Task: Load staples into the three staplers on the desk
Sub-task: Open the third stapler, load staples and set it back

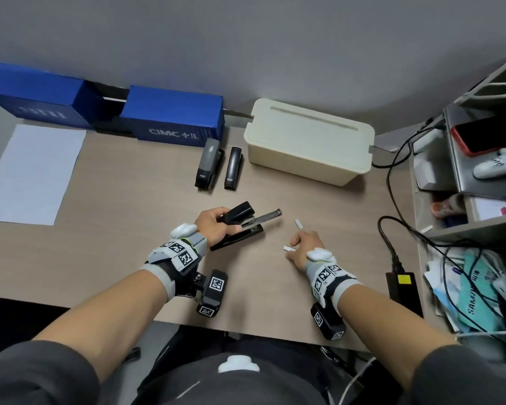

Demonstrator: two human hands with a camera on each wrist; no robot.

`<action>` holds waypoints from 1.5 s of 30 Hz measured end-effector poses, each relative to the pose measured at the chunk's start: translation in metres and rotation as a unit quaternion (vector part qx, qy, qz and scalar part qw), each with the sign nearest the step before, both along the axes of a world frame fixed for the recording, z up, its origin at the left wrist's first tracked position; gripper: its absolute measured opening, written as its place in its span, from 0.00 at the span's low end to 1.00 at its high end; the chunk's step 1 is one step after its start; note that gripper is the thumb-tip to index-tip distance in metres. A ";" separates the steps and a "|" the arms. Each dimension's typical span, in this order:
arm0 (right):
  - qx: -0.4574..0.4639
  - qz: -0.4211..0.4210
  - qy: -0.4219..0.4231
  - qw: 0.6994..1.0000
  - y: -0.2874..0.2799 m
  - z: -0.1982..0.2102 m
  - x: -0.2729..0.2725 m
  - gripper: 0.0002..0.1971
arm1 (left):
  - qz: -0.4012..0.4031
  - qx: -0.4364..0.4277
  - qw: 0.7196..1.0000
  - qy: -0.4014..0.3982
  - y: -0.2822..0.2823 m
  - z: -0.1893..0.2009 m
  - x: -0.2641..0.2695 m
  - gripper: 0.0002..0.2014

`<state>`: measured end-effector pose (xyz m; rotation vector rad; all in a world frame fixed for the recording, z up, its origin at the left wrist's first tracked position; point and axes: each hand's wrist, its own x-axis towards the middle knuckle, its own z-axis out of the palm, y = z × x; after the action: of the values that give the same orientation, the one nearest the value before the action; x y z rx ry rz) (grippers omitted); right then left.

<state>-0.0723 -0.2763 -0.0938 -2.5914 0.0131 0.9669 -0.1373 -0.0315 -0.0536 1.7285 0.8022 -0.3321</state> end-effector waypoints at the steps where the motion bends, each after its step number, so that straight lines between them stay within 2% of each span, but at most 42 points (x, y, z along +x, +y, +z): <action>1: 0.004 0.004 -0.007 1.000 0.002 -0.001 0.000 0.07 | -0.002 0.000 1.000 0.003 0.000 -0.002 -0.003 0.15; 6: 0.042 -0.037 -0.004 0.998 0.013 0.000 0.009 0.09 | -0.020 0.010 1.000 0.009 0.006 -0.005 -0.007 0.13; 9: 0.116 -0.061 0.030 0.991 0.015 0.003 0.015 0.07 | -0.034 0.023 0.999 0.013 0.010 -0.005 -0.005 0.15; 14: 0.223 -0.118 -0.008 0.968 0.023 0.035 0.027 0.03 | -0.055 0.025 0.998 0.009 0.017 0.003 0.002 0.17; 17: 0.267 -0.101 -0.020 0.958 0.028 0.045 0.031 0.06 | -0.065 0.031 0.997 0.008 0.018 0.005 0.007 0.18; 22: 0.263 -0.054 -0.011 0.963 0.039 0.054 0.037 0.10 | -0.080 0.028 0.996 0.002 0.019 0.012 0.012 0.19; 27: 0.198 0.050 -0.084 0.975 0.048 0.060 0.041 0.09 | -0.094 0.031 0.995 -0.005 0.020 0.019 0.015 0.20; 30: 0.172 0.116 -0.117 0.971 0.051 0.061 0.041 0.09 | -0.101 0.028 0.994 -0.016 0.021 0.025 0.016 0.19; 45: 0.185 0.099 -0.082 0.974 0.048 0.057 0.037 0.07 | -0.079 0.010 0.997 -0.019 0.018 0.030 0.010 0.17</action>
<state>-0.0356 -0.2288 -0.0368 -2.3442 -0.4351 0.7316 -0.1273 -0.0133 -0.0233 1.8167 0.6456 -0.3983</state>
